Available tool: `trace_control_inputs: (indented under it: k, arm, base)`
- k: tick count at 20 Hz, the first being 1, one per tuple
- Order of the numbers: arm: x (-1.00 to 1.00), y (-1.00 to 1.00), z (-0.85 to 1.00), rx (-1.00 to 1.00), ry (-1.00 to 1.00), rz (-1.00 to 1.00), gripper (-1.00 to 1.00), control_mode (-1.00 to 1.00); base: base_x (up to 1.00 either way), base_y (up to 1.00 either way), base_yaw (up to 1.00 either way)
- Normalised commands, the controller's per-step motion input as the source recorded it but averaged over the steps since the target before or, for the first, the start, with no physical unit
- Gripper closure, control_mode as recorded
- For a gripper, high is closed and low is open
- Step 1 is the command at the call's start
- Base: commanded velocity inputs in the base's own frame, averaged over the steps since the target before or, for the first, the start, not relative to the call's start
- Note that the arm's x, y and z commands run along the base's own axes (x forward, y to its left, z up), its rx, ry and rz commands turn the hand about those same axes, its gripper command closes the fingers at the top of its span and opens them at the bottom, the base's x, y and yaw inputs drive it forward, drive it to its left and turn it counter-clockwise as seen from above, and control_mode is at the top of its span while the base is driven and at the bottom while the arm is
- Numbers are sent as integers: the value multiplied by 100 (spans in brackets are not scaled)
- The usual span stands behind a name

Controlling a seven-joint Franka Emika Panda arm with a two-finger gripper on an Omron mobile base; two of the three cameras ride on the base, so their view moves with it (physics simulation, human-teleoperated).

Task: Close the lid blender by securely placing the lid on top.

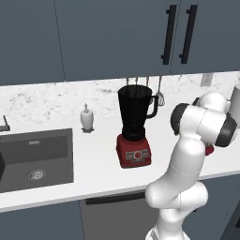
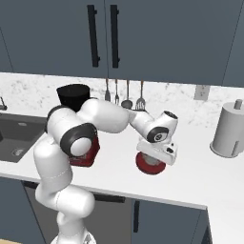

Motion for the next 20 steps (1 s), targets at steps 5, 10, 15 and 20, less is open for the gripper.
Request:
trace_control_inputs:
  k: [5, 10, 15, 20]
  arm:
    - [-59, 43, 92, 1, -13, 0, 100, -100]
    - [-55, 60, 100, 0, -18, 0, 100, -100]
    - [-50, 56, 100, 0, -17, 0, 100, -100]
    - [-42, 49, 100, 0, -20, 0, 100, -100]
  base:
    - [0, 0, 0]
    - [0, 0, 0]
    - [0, 0, 0]
    - [0, 0, 0]
